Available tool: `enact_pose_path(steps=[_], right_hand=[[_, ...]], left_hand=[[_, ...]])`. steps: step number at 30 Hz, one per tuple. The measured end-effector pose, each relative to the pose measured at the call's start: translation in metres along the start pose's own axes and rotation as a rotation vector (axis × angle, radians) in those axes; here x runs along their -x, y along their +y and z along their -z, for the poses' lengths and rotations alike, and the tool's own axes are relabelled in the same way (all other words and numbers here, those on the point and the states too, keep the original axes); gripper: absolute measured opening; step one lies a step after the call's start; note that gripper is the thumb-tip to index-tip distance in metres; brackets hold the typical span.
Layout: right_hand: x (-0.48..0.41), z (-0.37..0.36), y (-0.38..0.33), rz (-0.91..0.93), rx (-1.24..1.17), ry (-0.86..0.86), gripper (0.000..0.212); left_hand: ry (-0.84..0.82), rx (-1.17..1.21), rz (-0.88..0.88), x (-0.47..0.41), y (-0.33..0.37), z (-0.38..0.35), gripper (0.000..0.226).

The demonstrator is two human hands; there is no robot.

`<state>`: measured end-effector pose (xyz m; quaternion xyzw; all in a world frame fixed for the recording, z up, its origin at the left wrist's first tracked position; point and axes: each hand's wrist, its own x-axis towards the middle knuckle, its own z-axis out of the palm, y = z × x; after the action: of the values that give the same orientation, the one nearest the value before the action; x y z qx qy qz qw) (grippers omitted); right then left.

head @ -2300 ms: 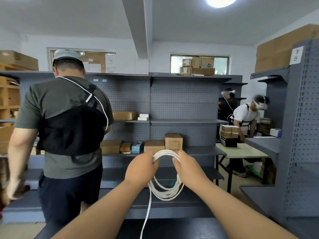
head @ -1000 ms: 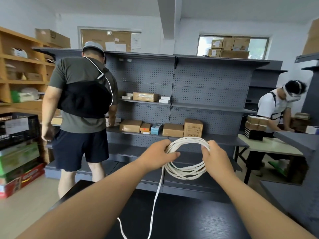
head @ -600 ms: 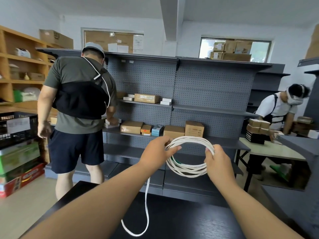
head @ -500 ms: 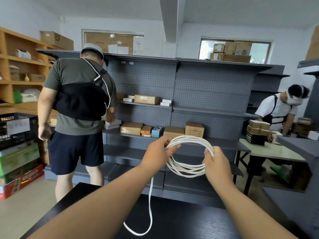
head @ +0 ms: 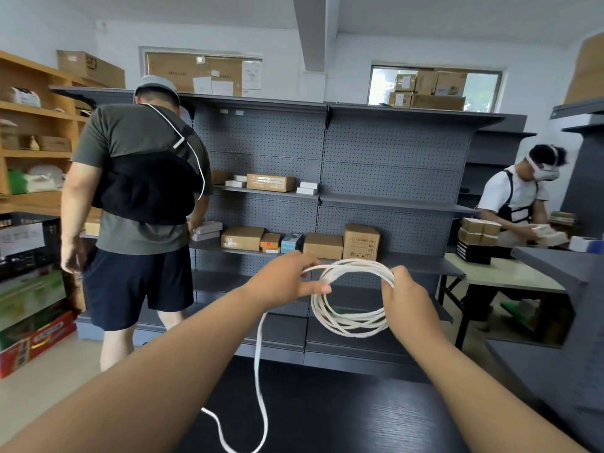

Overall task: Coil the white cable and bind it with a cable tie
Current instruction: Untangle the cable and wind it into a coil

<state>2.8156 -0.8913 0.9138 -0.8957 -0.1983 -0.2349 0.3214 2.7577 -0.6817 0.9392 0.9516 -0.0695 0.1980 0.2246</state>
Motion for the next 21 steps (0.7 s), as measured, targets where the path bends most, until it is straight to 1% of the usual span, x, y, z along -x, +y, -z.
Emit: enact_pose_path(steps=[1, 2, 3, 5, 7, 9, 12, 14, 16, 19, 21], right_hand=[[0.0, 0.001, 0.001, 0.021, 0.075, -0.028, 0.017], [0.001, 0.001, 0.003, 0.048, 0.149, -0.066, 0.015], [0.002, 0.001, 0.004, 0.085, 0.217, -0.108, 0.015], [0.005, -0.001, 0.003, 0.154, 0.295, -0.19, 0.015], [0.007, -0.003, 0.001, 0.18, 0.273, -0.227, 0.016], [0.007, -0.002, -0.001, 0.172, 0.182, -0.206, 0.016], [0.005, 0.003, -0.004, 0.178, 0.093, -0.123, 0.015], [0.003, 0.006, -0.005, 0.167, 0.082, -0.069, 0.016], [0.0, 0.006, -0.004, 0.119, 0.055, -0.034, 0.016], [-0.003, 0.005, -0.002, 0.042, -0.057, -0.001, 0.015], [-0.003, 0.004, -0.002, 0.034, -0.115, 0.02, 0.016]], left_hand=[[0.013, 0.037, -0.022, 0.0, 0.0, 0.003, 0.034], [0.023, 0.138, -0.016, 0.001, 0.0, 0.007, 0.026], [0.037, 0.239, -0.002, 0.001, 0.0, 0.009, 0.024], [0.091, 0.36, 0.036, 0.001, 0.001, 0.01, 0.028], [0.133, 0.43, 0.085, 0.002, 0.002, 0.005, 0.031], [0.133, 0.472, 0.143, 0.003, -0.001, -0.003, 0.034], [0.067, 0.51, 0.232, 0.007, -0.006, -0.015, 0.041], [0.075, 0.547, 0.237, 0.013, -0.002, -0.021, 0.047], [0.099, 0.575, 0.207, 0.016, 0.004, -0.025, 0.051], [0.13, 0.614, 0.184, 0.017, 0.01, -0.028, 0.052], [0.153, 0.656, 0.205, 0.016, 0.011, -0.031, 0.052]])
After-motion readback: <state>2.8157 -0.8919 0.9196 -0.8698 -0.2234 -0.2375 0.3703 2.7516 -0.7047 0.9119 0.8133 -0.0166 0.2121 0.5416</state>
